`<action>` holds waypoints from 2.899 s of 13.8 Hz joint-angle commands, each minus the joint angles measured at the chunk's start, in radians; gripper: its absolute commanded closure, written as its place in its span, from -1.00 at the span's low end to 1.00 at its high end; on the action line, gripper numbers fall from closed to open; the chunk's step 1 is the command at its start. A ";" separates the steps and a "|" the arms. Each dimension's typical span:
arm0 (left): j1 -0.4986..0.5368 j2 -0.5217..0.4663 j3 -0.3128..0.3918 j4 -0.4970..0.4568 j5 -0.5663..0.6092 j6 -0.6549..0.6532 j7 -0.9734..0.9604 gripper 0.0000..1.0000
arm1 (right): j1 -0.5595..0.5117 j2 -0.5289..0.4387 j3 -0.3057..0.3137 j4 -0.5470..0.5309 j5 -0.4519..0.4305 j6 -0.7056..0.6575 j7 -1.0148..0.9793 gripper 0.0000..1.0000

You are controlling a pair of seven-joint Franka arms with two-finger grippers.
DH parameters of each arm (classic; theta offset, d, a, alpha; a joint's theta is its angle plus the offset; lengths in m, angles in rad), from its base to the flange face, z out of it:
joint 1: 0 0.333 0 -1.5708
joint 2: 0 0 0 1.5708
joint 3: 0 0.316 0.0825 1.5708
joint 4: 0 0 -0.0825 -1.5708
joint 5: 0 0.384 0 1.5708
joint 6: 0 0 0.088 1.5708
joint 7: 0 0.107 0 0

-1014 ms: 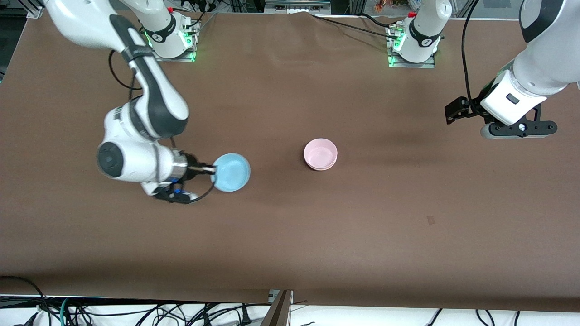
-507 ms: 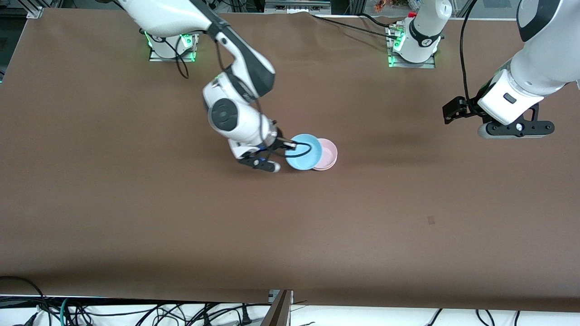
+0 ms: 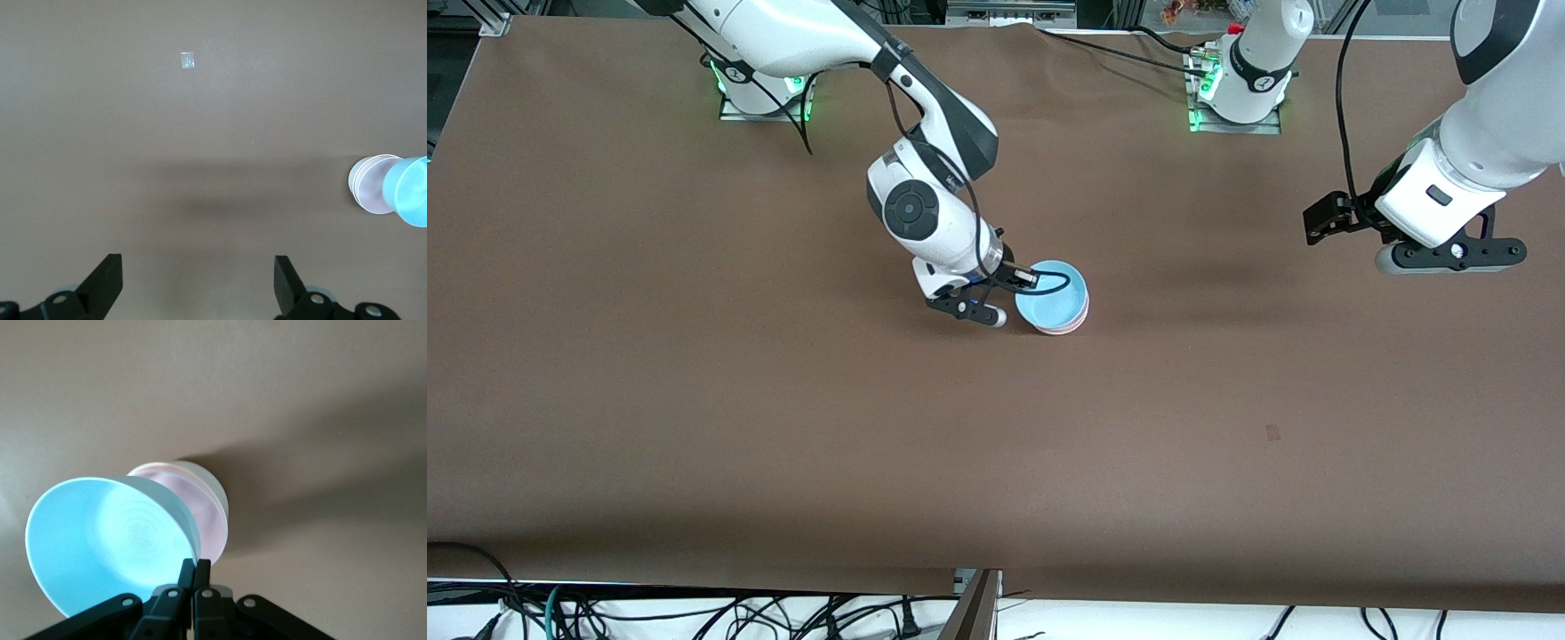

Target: Stack pink and blue bowls on white bowl

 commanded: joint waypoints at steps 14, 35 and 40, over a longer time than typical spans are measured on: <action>-0.002 0.014 -0.001 0.029 -0.008 -0.019 0.026 -1.00 | 0.053 0.059 -0.023 0.007 -0.042 0.095 0.042 1.00; -0.003 0.014 -0.003 0.029 -0.010 -0.019 0.026 -1.00 | 0.041 -0.055 -0.112 0.009 -0.064 -0.013 0.132 -0.99; -0.003 0.014 -0.001 0.029 -0.011 -0.021 0.026 -1.00 | 0.040 -0.297 -0.305 0.006 -0.105 -0.362 -0.155 -0.99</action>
